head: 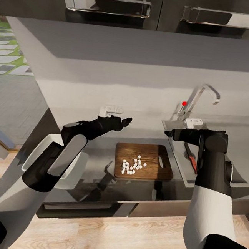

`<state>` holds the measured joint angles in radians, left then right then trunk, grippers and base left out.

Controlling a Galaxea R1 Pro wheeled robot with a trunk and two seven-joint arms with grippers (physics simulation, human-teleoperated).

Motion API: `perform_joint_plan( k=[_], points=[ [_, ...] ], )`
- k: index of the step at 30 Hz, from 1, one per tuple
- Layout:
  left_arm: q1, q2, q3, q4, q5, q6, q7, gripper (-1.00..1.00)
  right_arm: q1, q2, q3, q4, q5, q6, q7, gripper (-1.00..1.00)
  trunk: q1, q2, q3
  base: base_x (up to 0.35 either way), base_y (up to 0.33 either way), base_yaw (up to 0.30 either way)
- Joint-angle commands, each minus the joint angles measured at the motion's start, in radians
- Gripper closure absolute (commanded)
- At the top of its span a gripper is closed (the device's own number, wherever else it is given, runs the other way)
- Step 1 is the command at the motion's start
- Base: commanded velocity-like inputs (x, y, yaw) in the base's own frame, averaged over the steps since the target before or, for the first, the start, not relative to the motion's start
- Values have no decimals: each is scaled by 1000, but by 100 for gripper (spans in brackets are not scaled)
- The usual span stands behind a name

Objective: In the kitchen, take the Vidalia onion out of the sink, dice it on the chopping board with the paring knife, put the diced onion into the bowl on the countertop, then place both the paring knife and the chopping board into the sink.

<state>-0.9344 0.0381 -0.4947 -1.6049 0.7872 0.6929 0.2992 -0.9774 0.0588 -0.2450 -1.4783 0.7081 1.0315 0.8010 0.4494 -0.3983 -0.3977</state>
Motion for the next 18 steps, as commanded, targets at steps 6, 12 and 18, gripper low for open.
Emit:
perform_joint_plan(
  k=[6, 12, 18],
  points=[
    [-1, -5, -1, -1, 10, 2, 9, -100, -1, 1, -2, -1, 10, 2, 10, -100, 1, -2, 6, -87, 0, -4],
    [-1, -27, 0, -1, 10, 3, 11, -100, -1, 1, -4, -1, 11, 2, 10, -100, 1, -2, 8, -202, 0, 0],
    [-1, -44, 1, -1, 10, 5, 11, -100, -1, 1, -2, -1, 11, 2, 10, -100, 1, -2, 8, -15, 0, 0]
  ],
)
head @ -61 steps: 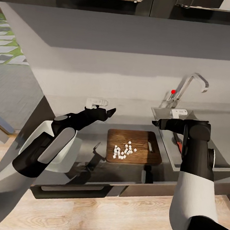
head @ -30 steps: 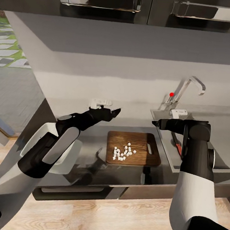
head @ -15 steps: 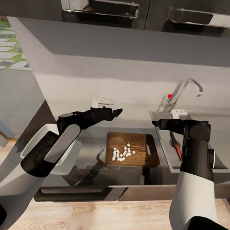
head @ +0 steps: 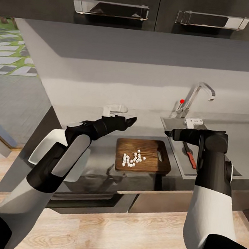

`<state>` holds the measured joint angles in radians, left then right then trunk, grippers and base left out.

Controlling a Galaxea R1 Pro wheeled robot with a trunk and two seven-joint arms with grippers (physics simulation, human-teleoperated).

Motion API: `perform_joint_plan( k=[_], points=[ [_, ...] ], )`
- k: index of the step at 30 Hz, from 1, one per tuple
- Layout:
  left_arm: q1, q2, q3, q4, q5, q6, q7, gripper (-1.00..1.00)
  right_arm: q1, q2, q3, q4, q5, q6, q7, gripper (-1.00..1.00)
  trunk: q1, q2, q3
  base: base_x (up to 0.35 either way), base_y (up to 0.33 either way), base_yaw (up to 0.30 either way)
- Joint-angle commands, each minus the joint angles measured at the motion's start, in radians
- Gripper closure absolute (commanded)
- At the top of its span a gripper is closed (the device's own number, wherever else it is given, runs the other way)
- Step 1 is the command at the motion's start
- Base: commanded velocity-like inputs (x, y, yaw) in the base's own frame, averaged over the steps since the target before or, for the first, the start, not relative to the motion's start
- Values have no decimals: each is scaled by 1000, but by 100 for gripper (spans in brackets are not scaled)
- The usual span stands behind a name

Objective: In the kitchen, take the Vidalia onion out of the sink, dice it on the chopping board with the paring knife, put the diced onion into the bowl on the countertop, then place both the paring knife and the chopping board into the sink.

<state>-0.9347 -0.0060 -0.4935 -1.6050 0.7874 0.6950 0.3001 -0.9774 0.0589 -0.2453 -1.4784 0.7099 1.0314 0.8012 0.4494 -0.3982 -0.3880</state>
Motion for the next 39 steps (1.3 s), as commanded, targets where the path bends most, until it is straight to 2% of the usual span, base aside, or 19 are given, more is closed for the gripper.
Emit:
perform_joint_plan(
  k=[1, 33, 39],
  points=[
    [-1, -4, 0, -1, 10, 3, 10, -100, -1, 1, -2, -1, 10, 2, 10, -100, 1, -2, -2, -2, 0, 0],
    [-1, -18, -6, -1, 10, 4, 10, -100, -1, 1, -2, -1, 10, 2, 10, -100, 1, -2, 42, 0, 0, 0],
    [-1, -15, -9, -1, 10, 4, 10, -100, -1, 1, -3, -1, 10, 2, 10, -100, 1, -2, 49, -161, 0, 0]
  ],
)
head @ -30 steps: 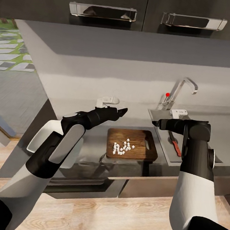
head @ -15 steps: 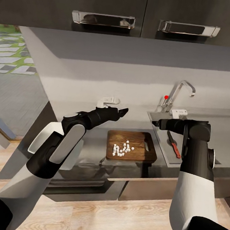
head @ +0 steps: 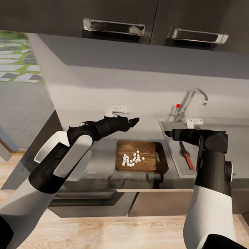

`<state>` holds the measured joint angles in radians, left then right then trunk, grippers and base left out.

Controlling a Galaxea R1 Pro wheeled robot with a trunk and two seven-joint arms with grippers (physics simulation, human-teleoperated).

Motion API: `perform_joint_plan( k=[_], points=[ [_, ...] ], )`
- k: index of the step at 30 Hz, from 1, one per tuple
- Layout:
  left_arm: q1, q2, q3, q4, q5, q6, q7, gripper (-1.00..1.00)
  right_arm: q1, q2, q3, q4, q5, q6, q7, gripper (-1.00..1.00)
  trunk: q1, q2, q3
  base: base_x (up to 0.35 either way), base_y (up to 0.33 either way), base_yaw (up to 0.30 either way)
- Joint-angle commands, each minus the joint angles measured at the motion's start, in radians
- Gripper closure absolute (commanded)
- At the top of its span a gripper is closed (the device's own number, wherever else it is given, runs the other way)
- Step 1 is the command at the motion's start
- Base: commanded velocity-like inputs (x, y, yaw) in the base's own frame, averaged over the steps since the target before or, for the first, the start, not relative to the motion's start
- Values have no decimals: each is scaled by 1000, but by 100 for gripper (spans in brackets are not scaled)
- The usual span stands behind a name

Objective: In the kitchen, take the Vidalia onion out of the sink, dice it on the chopping board with the paring knife, put the diced onion into the bowl on the countertop, then place both the paring knife and the chopping board into the sink.

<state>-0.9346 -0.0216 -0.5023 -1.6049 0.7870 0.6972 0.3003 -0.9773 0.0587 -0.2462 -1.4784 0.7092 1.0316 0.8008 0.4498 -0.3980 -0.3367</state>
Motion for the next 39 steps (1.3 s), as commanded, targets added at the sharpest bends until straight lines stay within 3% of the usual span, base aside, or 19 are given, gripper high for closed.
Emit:
perform_joint_plan(
  k=[1, 12, 16, 17, 18, 20, 27, 29, 32, 35, 39],
  points=[
    [-1, 0, -1, -1, 11, 2, 10, -100, -1, 1, -2, -1, 10, 2, 10, -100, 0, -2, -1, -303, 0, 0],
    [-1, -1, -6, -1, 11, 2, 10, -100, -1, 1, -3, -1, 10, 2, 10, -100, 0, -2, 1, -288, 0, 0],
    [-1, 0, -69, -1, 11, 20, 10, -100, -1, 1, -6, -1, 10, 2, 9, -100, 0, -2, 1, -26, 0, 0],
    [-1, 0, -132, -1, 11, 31, 11, -100, -1, 1, -8, -1, 10, 2, 9, -100, 0, -2, 1, -6, 0, 0],
    [-1, 1, -150, -1, 11, 33, 12, -100, -1, 1, -9, -1, 10, 2, 9, -100, 0, -2, 1, -5, 0, 0],
    [-1, 1, -236, -1, 11, 37, 13, -100, -1, 1, -11, -2, 11, 2, 9, -100, 0, -2, 1, -2, 0, 0],
    [7, 11, -424, 0, 13, 38, 16, -100, -1, 1, -11, -2, 12, 1, 8, -100, 0, -2, 1, 0, 0, 0],
    [21, 26, -452, 0, 14, 38, 16, -100, -2, 1, -12, -2, 12, 1, 8, -100, 0, -2, 1, 0, 0, 0],
    [26, 46, -461, 0, 14, 38, 16, -100, -2, 1, -12, -2, 12, 1, 8, -100, 0, -2, 1, 0, 0, 0],
    [32, 87, -468, 0, 15, 38, 16, -100, -2, 1, -12, -2, 13, 1, 8, -100, 0, -2, 1, 0, 0, 0],
    [36, 120, -470, 0, 16, 38, 16, -100, -2, 1, -12, -2, 13, 1, 8, -100, 0, -2, 1, 0, 0, 0]
  ],
)
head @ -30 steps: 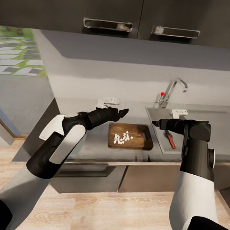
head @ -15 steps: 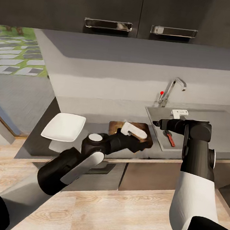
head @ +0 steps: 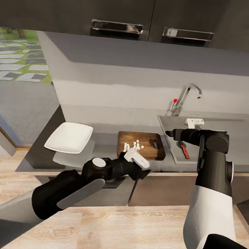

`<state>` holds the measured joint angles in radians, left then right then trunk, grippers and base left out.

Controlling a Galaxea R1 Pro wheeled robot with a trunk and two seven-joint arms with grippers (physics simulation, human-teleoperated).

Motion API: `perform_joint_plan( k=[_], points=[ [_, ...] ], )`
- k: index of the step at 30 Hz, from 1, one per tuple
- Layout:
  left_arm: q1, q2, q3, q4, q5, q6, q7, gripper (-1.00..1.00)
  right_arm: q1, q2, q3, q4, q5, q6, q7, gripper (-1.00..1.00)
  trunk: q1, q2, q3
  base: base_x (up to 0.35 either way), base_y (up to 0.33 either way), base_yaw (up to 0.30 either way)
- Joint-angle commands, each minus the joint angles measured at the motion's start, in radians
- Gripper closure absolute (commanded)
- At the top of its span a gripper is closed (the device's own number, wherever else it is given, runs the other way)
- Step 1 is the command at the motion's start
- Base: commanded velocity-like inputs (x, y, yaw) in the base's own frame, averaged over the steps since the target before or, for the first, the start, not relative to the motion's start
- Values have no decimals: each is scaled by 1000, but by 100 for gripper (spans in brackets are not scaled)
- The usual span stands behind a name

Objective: In the kitchen, take the Vidalia onion out of the sink, dice it on the chopping board with the paring knife, put the diced onion into the bowl on the countertop, then place both the paring knife and the chopping board into the sink.

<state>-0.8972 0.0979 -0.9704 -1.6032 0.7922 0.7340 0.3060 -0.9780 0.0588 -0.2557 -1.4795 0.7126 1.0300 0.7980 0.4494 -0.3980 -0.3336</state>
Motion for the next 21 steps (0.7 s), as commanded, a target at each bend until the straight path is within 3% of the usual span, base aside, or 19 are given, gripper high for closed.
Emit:
perform_joint_plan(
  k=[1, 3, 5, 7, 8, 12, 15, 17, 21],
  points=[
    [-1, 12, -3, -1, 12, 1, 10, -100, -1, 1, -2, -1, 10, 2, 10, -100, 1, -2, -2, 0, 0, 0],
    [0, 26, -3, -1, 22, 1, 10, -100, -1, 1, -2, -1, 10, 2, 10, -100, 1, -2, -2, 0, 0, 0],
    [8, 60, -18, -1, 94, -1, 10, -100, -2, 1, -2, -1, 10, 2, 10, -100, 1, -2, -2, 0, 0, 0],
    [16, 69, -37, -1, 118, -2, 11, -100, -2, 1, -2, -1, 10, 2, 10, -100, 1, -2, -2, 0, 0, 0],
    [38, 87, -96, 1, 153, -9, 11, -100, -2, 1, -2, 0, 10, 2, 10, -100, 1, -2, -2, 0, 0, 0],
    [78, 124, -200, 20, 194, -88, 12, -100, -2, 1, -2, -1, 10, 2, 10, -100, 1, -2, -2, 0, 0, 0],
    [121, 162, -316, 65, 263, -222, 13, -100, -2, 1, -2, -1, 10, 2, 10, -100, 1, -2, -2, 0, 0, 0],
    [138, 186, -426, 131, 354, -350, 13, -100, -2, 1, -2, -1, 10, 3, 10, -100, 1, -2, -2, 0, 0, 0],
    [146, 232, -753, 277, 648, -702, 11, -100, -1, 1, -3, -1, 10, 4, 10, -100, 1, -2, -2, 0, 0, 0]
  ],
)
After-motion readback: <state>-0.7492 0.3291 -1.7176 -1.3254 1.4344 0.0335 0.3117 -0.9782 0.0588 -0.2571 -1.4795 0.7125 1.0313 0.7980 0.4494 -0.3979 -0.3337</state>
